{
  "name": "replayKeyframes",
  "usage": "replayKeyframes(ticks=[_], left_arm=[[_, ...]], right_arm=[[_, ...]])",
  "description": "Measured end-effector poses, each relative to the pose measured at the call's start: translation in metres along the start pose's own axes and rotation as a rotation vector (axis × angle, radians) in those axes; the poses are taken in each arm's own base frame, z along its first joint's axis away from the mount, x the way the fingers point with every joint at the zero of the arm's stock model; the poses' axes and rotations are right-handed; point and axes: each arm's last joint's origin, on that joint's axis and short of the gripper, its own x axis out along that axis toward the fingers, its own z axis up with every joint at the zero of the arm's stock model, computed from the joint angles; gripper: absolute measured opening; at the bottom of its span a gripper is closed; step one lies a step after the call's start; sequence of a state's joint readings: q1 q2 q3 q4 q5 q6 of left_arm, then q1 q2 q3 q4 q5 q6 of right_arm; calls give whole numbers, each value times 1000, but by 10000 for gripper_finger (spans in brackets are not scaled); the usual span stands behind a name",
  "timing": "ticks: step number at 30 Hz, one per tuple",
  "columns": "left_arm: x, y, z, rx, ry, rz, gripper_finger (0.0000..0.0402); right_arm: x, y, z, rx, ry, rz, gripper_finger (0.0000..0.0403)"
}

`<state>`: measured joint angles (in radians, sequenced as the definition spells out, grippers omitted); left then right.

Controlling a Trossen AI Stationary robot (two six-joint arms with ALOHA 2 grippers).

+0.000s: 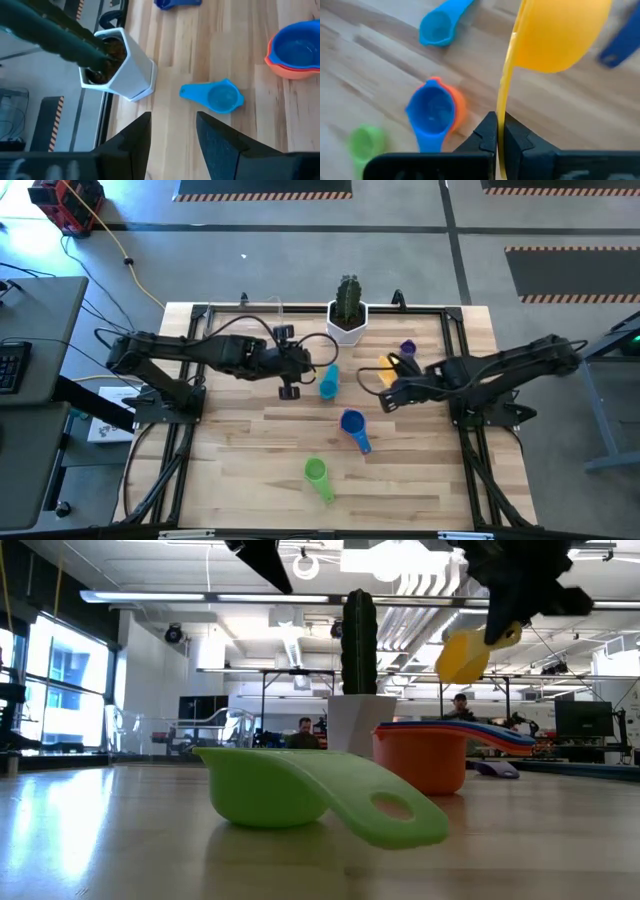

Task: Nest measuring cups in basket
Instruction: Stack the yellow measuring cup on the blue measuring cup

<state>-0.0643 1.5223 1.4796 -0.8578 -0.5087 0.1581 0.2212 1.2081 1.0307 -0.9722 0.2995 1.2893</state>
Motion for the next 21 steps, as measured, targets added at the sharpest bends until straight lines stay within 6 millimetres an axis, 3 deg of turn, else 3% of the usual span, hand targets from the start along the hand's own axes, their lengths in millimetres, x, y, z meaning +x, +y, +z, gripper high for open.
replayKeyframes(ticks=[7, 14, 21], left_arm=[[0, 2, -1, -4, 3, 3, 145], [0, 2, -1, -5, 3, 3, 145], [1, 2, -1, -4, 3, 3, 146]], right_arm=[[22, -20, -17, 124, -93, 370, 0], [47, -29, -40, 218, -115, 568, 0], [50, -31, -68, 258, -160, 763, 0]])
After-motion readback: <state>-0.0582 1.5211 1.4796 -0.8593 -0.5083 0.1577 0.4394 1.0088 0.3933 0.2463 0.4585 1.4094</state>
